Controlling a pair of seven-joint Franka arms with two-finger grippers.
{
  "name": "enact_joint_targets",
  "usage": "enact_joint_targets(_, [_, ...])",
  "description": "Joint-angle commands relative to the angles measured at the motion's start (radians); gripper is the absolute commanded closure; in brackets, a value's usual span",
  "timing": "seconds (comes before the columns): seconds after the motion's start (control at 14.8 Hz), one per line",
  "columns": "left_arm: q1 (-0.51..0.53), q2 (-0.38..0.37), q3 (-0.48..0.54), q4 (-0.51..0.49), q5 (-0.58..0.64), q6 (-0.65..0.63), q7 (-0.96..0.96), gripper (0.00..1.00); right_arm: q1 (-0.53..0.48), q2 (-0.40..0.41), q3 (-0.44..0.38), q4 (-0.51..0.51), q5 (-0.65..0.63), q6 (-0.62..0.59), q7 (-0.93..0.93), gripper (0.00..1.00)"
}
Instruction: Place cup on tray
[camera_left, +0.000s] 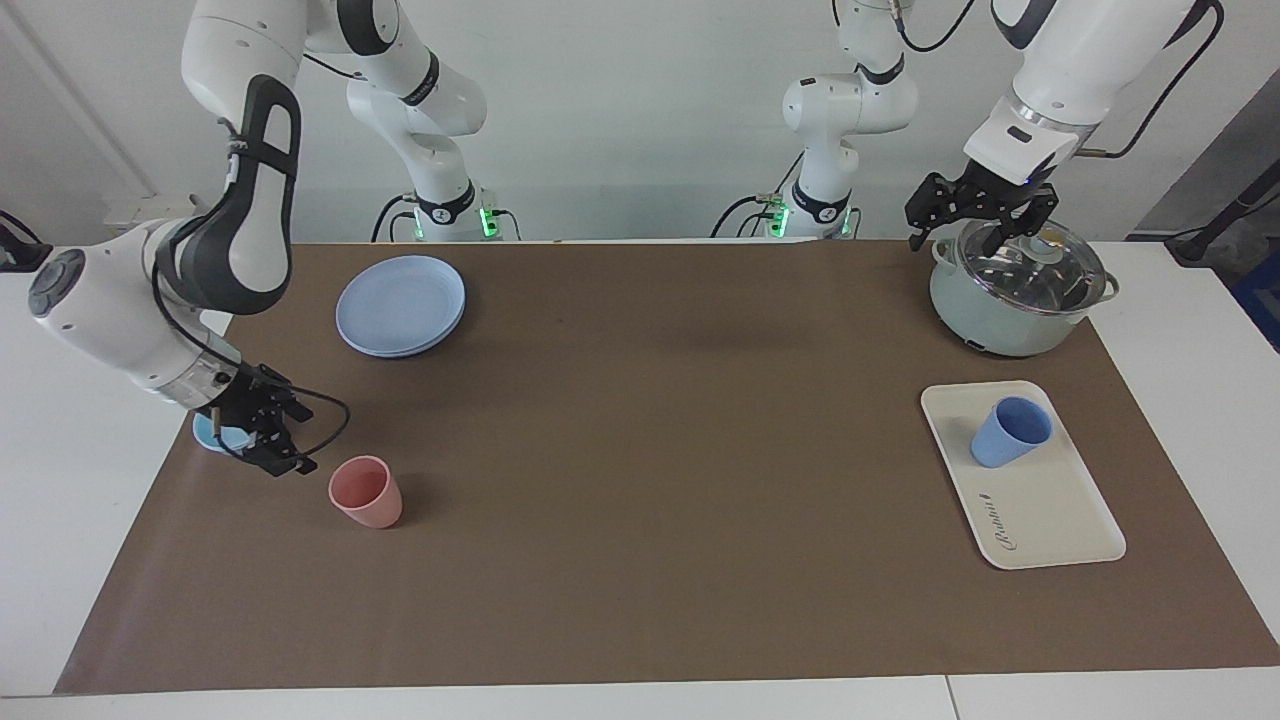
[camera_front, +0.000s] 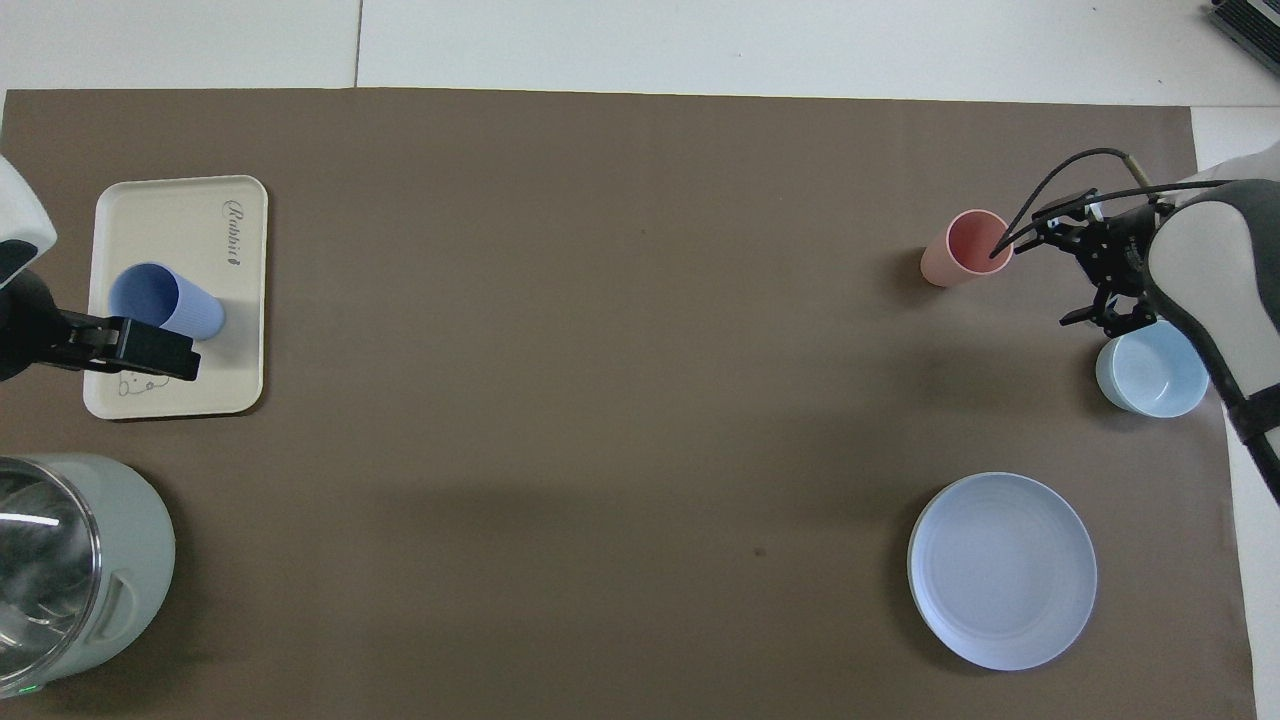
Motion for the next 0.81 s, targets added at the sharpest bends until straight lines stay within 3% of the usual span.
enact_joint_targets(0.0, [0.012,-0.049,-0.002,-0.063,0.018,0.035,0.017,0.0,0.056,-0.045,-0.001,-0.03,-0.105,-0.036,-0.213,0.0])
enact_joint_targets(0.4, [0.013,-0.034,-0.007,-0.005,0.057,0.004,0.017,0.0,0.161,-0.116,0.006,-0.035,-0.261,-0.107,-0.418,0.0])
enact_joint_targets(0.74, [0.011,-0.029,-0.019,0.0,0.044,0.0,-0.02,0.0,0.174,-0.283,0.012,-0.068,-0.266,-0.196,-0.492,0.0])
